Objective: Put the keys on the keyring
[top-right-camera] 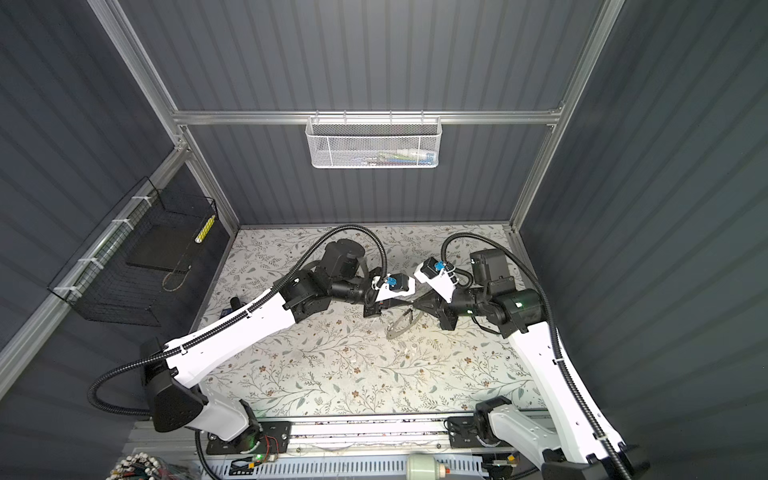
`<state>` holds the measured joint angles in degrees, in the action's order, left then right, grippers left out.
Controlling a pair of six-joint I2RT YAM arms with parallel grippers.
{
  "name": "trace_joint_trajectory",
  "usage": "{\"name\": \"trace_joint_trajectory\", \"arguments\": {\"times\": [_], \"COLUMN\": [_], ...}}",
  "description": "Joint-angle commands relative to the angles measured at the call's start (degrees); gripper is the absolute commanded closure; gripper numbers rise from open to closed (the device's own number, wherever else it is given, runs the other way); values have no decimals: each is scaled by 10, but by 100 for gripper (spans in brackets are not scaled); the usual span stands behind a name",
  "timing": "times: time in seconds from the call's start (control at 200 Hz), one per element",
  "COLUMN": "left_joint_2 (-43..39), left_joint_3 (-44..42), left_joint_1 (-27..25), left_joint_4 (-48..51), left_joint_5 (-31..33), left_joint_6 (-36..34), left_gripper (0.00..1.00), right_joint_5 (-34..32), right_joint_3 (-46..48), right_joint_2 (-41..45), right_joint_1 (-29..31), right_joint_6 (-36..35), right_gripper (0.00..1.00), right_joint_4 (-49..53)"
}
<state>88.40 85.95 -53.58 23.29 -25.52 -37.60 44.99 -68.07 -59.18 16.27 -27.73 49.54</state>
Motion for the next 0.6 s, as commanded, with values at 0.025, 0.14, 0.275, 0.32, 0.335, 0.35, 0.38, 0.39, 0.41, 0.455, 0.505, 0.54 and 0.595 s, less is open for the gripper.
{"name": "trace_joint_trajectory", "arguments": {"times": [0.025,0.14,0.275,0.32,0.335,0.35,0.38,0.39,0.41,0.455,0.505,0.54,0.595], "left_joint_2": [14,16,21,23,23,23,25,25,25,27,29,30,32], "left_joint_3": [20,22,26,28,28,29,30,30,31,32,35,36,39], "left_joint_1": [-6,-7,-6,-6,-7,-7,-6,-6,-7,-7,-7,-6,-7], "left_joint_4": [15,18,28,32,34,35,36,37,38,42,47,51,56], "left_joint_5": [-7,-10,-28,-36,-39,-41,-46,-47,-49,-54,-58,-62,-67], "left_joint_6": [-10,-13,-17,-20,-20,-20,-21,-22,-21,-22,-25,-26,-30], "left_gripper": [79,84,83,82,82,82,82,82,82,83,83,83,84], "right_joint_5": [23,25,12,11,10,10,10,9,9,9,9,8,9], "right_joint_3": [-14,-14,-9,-6,-6,-4,-3,-2,-1,1,3,4,6], "right_joint_2": [3,3,10,13,15,16,18,18,19,22,24,25,27], "right_joint_1": [6,7,11,12,12,13,13,14,14,15,16,16,17], "right_joint_6": [-7,-11,-24,-30,-32,-33,-36,-36,-37,-39,-42,-46,-51], "right_gripper": [100,100,100,100,100,100,100,100,100,100,100,100,100], "right_joint_4": [-3,-3,-10,-14,-15,-17,-20,-20,-22,-26,-29,-30,-32]}}
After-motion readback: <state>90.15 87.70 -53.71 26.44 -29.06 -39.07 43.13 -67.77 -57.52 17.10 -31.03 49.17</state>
